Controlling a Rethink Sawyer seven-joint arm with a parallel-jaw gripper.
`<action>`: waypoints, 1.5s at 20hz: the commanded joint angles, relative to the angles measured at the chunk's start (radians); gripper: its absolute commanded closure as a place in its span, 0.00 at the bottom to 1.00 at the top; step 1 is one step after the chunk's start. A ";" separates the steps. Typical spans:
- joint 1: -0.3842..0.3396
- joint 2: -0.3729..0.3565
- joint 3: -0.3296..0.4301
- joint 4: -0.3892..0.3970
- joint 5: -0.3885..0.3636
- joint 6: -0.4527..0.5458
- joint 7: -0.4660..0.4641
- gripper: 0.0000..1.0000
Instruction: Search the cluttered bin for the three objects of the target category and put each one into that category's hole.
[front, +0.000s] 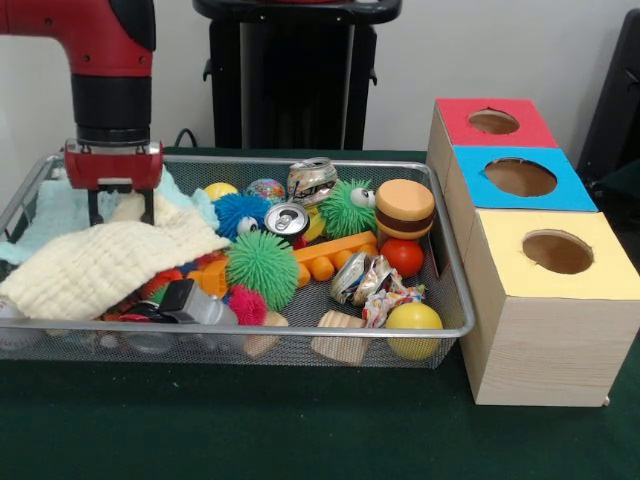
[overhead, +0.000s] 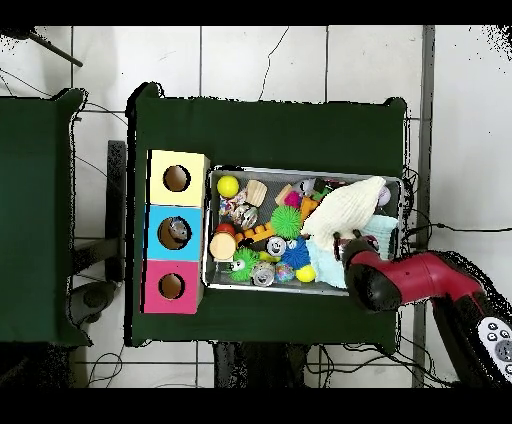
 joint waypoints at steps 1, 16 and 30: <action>0.080 0.155 -0.107 -0.160 -0.147 -0.116 0.036 0.00; 0.004 -0.068 0.020 0.016 0.257 0.207 -0.186 1.00; -0.123 -0.185 0.224 0.218 0.677 0.374 -0.098 1.00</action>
